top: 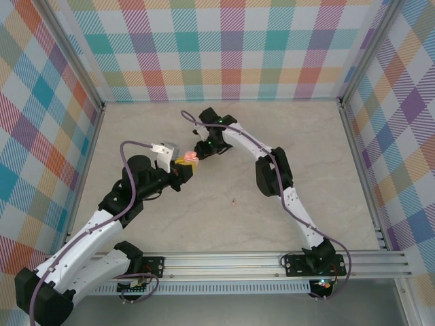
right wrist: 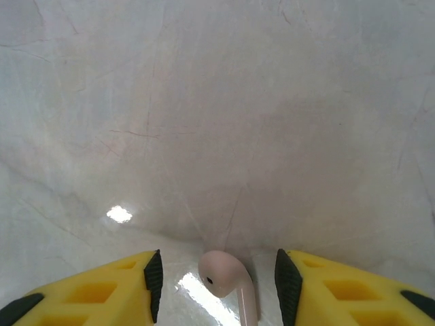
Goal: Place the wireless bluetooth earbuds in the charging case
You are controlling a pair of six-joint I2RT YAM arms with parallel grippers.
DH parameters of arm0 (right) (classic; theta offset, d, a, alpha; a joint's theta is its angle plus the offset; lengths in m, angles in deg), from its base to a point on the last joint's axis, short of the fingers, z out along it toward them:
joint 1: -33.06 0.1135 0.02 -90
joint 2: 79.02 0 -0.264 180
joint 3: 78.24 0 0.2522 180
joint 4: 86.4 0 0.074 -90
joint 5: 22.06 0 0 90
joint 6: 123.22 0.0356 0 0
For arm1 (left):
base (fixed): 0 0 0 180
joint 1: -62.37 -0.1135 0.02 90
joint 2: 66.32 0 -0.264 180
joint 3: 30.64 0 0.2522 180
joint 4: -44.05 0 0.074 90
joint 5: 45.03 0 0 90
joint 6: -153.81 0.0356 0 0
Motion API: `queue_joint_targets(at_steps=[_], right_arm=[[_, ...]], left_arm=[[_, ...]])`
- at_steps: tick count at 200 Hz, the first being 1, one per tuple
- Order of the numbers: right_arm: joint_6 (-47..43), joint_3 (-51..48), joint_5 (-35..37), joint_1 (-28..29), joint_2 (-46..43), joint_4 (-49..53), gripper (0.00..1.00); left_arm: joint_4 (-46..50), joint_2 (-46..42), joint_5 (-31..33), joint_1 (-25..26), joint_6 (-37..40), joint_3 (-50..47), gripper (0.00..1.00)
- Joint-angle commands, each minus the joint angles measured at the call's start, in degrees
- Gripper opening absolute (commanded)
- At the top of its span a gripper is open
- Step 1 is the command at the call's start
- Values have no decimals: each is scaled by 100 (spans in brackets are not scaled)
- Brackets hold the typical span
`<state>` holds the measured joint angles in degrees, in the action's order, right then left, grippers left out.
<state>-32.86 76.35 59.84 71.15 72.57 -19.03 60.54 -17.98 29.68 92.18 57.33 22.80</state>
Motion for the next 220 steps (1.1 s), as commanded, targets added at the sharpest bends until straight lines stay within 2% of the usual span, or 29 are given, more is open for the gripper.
queue_joint_targets(at_steps=[1, 66, 156, 220], right_arm=[[-192, 80, 523, 111, 397, 412, 45], [-145, -99, 1109, 120, 271, 702, 27], [-107, -4036, 1328, -438, -2110, -695, 25], [-302, -5876, 1522, -824, -3254, -865, 26]], left_arm=[[-74, -79, 52, -53, -55, 119, 14], [-71, -70, 87, -61, -64, 96, 14], [-272, 50, 0, -62, -122, 87, 14], [-384, 124, -88, -64, -215, 96, 14]])
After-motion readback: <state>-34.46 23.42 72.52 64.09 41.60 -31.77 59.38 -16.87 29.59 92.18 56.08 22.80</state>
